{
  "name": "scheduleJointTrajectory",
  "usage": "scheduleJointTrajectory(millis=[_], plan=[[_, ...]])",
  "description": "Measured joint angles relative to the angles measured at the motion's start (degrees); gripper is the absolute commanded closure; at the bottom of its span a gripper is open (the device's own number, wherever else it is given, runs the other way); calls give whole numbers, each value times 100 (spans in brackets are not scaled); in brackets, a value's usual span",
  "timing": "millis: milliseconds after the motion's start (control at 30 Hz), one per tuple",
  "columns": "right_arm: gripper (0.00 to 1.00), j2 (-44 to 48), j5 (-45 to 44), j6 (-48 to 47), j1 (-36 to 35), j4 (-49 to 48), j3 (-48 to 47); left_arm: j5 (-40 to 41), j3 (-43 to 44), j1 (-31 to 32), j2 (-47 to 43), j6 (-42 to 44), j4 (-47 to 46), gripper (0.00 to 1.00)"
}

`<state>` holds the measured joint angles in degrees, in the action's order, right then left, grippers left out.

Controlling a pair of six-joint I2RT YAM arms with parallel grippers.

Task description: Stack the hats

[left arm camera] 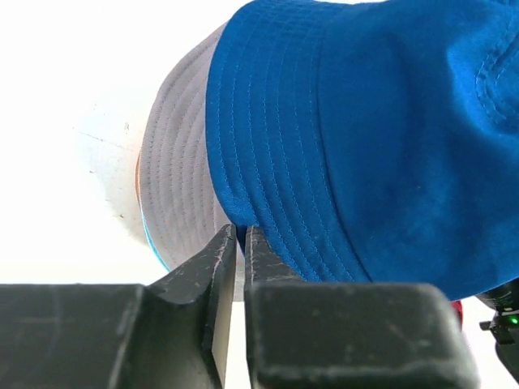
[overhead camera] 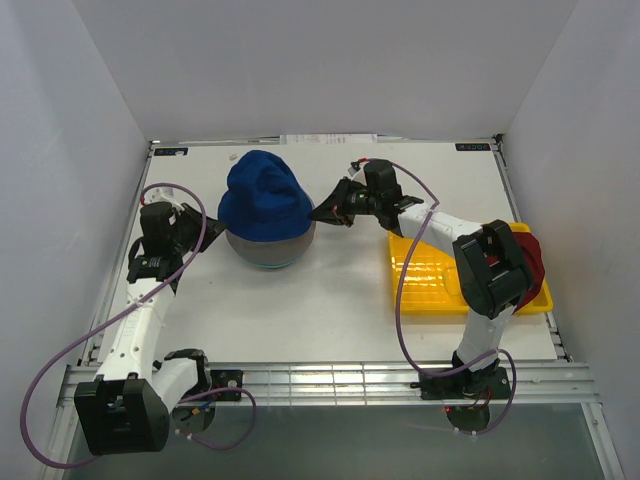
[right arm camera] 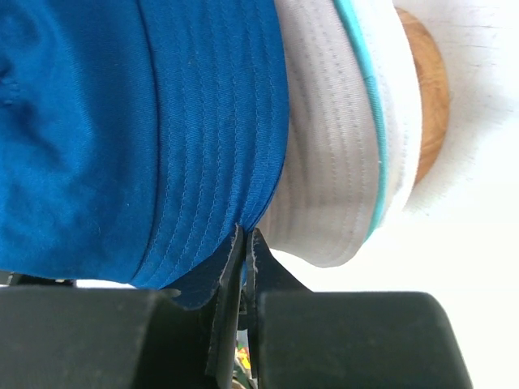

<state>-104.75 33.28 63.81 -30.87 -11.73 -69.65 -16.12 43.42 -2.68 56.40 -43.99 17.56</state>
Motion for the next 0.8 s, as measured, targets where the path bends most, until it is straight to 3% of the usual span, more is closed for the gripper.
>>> scheduleJointTrajectory(millis=[167, 800], plan=[[92, -15, -105, -315, 0, 313, -144, 44, -76, 0, 0, -63, -50, 100], [92, -146, -608, -1526, -72, 1419, -785, 212, -247, 7, 457, -278, 11, 100]])
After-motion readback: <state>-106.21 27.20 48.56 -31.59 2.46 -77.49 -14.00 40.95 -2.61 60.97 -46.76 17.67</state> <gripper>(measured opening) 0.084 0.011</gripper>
